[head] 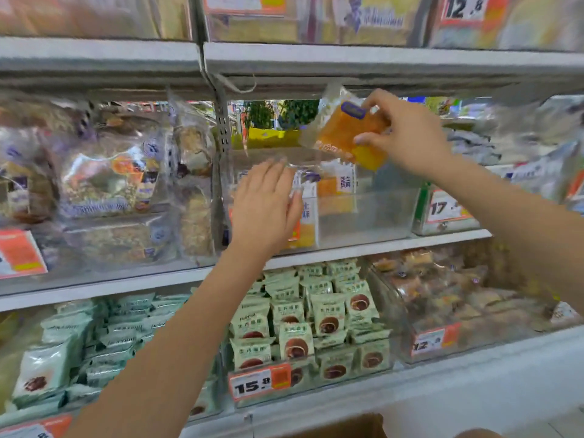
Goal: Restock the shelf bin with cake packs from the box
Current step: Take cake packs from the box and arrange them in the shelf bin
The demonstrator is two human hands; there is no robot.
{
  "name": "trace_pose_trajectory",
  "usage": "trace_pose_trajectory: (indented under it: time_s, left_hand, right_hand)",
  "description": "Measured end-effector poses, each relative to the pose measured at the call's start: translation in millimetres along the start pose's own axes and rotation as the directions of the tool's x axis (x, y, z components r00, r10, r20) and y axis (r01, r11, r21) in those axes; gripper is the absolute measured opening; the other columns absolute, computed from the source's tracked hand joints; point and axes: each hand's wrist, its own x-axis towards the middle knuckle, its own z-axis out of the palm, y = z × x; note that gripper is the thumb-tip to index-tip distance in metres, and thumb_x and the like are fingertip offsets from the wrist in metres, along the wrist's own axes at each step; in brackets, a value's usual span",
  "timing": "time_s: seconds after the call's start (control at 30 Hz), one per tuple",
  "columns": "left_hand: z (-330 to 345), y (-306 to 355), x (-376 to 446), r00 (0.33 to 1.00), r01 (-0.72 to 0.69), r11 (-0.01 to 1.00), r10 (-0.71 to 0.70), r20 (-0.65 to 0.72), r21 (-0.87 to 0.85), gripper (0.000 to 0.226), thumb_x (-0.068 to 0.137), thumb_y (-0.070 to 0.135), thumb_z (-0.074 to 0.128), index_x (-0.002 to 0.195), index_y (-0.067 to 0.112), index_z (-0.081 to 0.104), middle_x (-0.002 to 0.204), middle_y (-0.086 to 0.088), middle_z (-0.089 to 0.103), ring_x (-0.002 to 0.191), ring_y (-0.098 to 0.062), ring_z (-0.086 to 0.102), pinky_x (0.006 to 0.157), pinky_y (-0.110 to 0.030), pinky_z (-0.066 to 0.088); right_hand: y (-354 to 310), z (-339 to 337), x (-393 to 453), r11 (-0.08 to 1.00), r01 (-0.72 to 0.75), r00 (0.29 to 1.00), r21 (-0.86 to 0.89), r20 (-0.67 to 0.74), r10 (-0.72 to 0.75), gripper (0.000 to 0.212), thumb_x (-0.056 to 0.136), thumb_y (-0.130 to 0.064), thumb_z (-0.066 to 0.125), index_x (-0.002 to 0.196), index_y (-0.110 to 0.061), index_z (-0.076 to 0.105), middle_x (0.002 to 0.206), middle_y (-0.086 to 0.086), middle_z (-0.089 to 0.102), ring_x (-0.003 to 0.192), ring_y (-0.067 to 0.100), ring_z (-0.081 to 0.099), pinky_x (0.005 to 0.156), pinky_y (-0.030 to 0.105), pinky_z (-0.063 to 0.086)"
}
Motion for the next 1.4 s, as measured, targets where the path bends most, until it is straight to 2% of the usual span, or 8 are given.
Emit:
trace_pose_trajectory:
  time_s: [0.1, 0.2, 0.43, 0.67, 0.87, 1.07, 1.27, 1.4]
  left_hand:
    - [26, -5, 0, 0.999, 0.053, 0.975, -0.052, -0.011, 0.216, 0.054, 0.098, 0.033, 0.022, 0.073, 0.011, 0.065, 0.069, -0.007, 0.068, 0.064, -0.026, 0.062, 0.063, -0.032, 0.044]
    - [35, -7, -3, 0.994, 0.049, 0.965, -0.022, -0.103, 0.258, 0.054, 0.097, 0.034, 0.023, 0.067, 0.013, 0.063, 0.058, -0.003, 0.063, 0.052, -0.024, 0.058, 0.055, -0.028, 0.041]
    - [42, -9, -4, 0.981, 0.038, 0.966, 0.012, -0.193, 0.254, 0.051, 0.097, 0.034, 0.027, 0.079, 0.012, 0.071, 0.065, -0.002, 0.067, 0.058, -0.024, 0.061, 0.058, -0.03, 0.042]
    - [41, -8, -4, 0.987, 0.036, 0.96, 0.01, -0.163, 0.279, 0.054, 0.097, 0.034, 0.025, 0.094, 0.011, 0.074, 0.069, -0.002, 0.07, 0.062, -0.023, 0.064, 0.064, -0.032, 0.038]
    - [39, -7, -4, 0.986, 0.032, 0.956, 0.017, -0.166, 0.292, 0.053, 0.097, 0.033, 0.026, 0.095, 0.011, 0.074, 0.069, -0.002, 0.07, 0.062, -0.022, 0.064, 0.063, -0.031, 0.037]
    - [32, -8, -4, 0.996, 0.002, 0.976, 0.016, -0.083, 0.219, 0.049, 0.097, 0.032, 0.029, 0.103, 0.008, 0.071, 0.073, -0.004, 0.069, 0.067, -0.023, 0.065, 0.067, -0.031, 0.038]
    - [12, -1, -30, 0.983, -0.17, 0.985, 0.169, -0.069, -0.005, 0.041, 0.099, 0.021, 0.032, 0.125, -0.003, 0.054, 0.133, -0.019, 0.055, 0.127, -0.032, 0.046, 0.114, -0.046, 0.023]
    - [0, 33, -96, 0.959, -0.284, 0.945, 0.279, -0.057, -0.159, 0.039, 0.096, 0.014, 0.032, 0.129, -0.002, 0.046, 0.136, -0.023, 0.051, 0.129, -0.034, 0.044, 0.113, -0.049, 0.027]
  right_hand:
    - [16, 17, 41, 0.984, 0.069, 0.95, -0.165, 0.311, -0.015, 0.044, 0.076, -0.042, 0.074, 0.111, -0.025, 0.052, 0.111, 0.002, 0.062, 0.098, 0.026, 0.053, 0.086, 0.041, 0.043]
    - [32, 48, 60, 0.973, 0.163, 0.814, -0.16, 0.58, -0.041, 0.045, 0.076, -0.032, 0.077, 0.112, -0.018, 0.053, 0.109, 0.003, 0.055, 0.092, 0.02, 0.047, 0.077, 0.031, 0.038]
    - [45, 116, 65, 0.983, 0.174, 0.722, -0.066, 0.687, -0.082, 0.056, 0.074, -0.029, 0.079, 0.12, -0.013, 0.052, 0.104, 0.0, 0.046, 0.093, 0.018, 0.045, 0.073, 0.025, 0.032]
    - [46, 141, 57, 0.99, 0.131, 0.806, -0.052, 0.588, -0.076, 0.048, 0.071, -0.019, 0.081, 0.098, -0.014, 0.042, 0.094, 0.0, 0.045, 0.087, 0.019, 0.042, 0.067, 0.029, 0.029]
    - [46, 137, 53, 0.97, 0.113, 0.802, -0.217, 0.595, 0.039, 0.043, 0.062, -0.064, 0.059, 0.088, -0.034, 0.042, 0.098, -0.002, 0.045, 0.103, 0.022, 0.04, 0.098, 0.05, 0.037]
    - [37, 101, 37, 1.0, -0.004, 0.956, 0.014, 0.295, -0.001, 0.032, 0.08, -0.038, 0.067, 0.102, -0.026, 0.047, 0.109, 0.004, 0.053, 0.11, 0.027, 0.046, 0.093, 0.041, 0.04]
    - [-5, 60, -60, 0.946, 0.323, 0.946, -0.024, -0.023, -0.324, 0.011, 0.089, -0.019, 0.053, 0.098, -0.015, 0.057, 0.097, 0.002, 0.057, 0.094, 0.022, 0.048, 0.077, 0.031, 0.03]
    - [-24, 77, -143, 0.927, 0.373, 0.927, 0.047, 0.014, -0.374, 0.013, 0.088, -0.021, 0.047, 0.096, -0.015, 0.056, 0.095, -0.001, 0.058, 0.092, 0.017, 0.046, 0.076, 0.026, 0.026]
